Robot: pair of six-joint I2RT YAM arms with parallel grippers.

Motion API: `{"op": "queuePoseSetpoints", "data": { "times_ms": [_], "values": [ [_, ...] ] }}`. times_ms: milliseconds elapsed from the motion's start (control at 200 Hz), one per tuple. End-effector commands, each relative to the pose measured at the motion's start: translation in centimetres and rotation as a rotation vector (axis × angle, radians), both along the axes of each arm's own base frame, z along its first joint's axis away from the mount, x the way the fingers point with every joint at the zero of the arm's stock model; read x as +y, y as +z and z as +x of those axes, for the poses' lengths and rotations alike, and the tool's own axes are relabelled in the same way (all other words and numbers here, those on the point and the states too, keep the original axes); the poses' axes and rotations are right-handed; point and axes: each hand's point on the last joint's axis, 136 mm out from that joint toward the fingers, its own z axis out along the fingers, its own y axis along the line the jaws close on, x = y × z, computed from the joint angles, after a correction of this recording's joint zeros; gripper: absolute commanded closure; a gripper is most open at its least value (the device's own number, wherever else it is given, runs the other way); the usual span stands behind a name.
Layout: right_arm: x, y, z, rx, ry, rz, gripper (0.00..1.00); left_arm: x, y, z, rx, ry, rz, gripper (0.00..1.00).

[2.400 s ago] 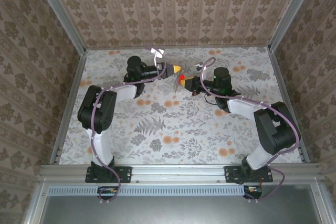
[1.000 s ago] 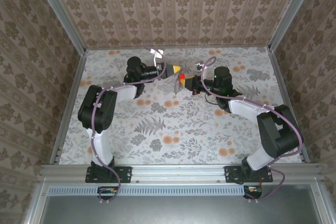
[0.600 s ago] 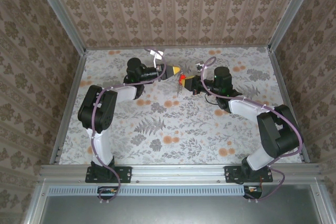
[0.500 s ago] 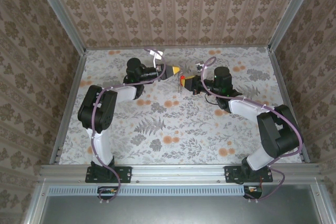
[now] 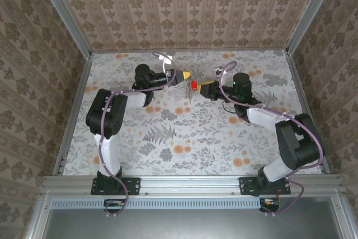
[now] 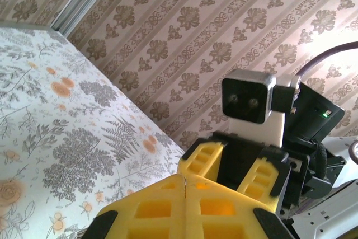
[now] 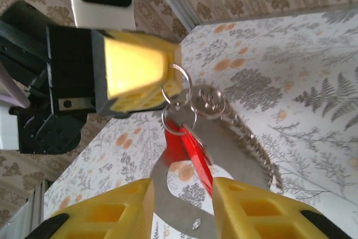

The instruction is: Put the keys on the keyring

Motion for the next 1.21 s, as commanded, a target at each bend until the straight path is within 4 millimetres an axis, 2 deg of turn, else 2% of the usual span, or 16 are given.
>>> {"op": "queuePoseSetpoints", "data": {
  "times_ms": [0,140,280,850,1200],
  "values": [
    [-0.5,2.9,0.1,-0.056,-0.008,0.072,0.63,0.4,0.4,0.0,-0.032,0.007,-0.028,1.00],
    [0.1,3.4,0.7,-0.046,0.021,0.123,0.55,0.3,-0.2,0.0,-0.020,0.004,-0.022,1.00],
    [0.7,3.3,1.8,-0.022,0.048,0.178,0.52,0.2,-0.5,-0.1,-0.014,-0.002,-0.019,1.00],
    [2.2,2.4,3.5,0.020,0.095,0.249,0.53,-0.6,-0.8,-0.4,-0.010,-0.029,-0.018,1.00],
    [3.2,1.2,3.3,0.053,0.127,0.249,0.59,-0.8,-0.8,-0.4,-0.009,-0.033,-0.018,1.00]
  ]
}}
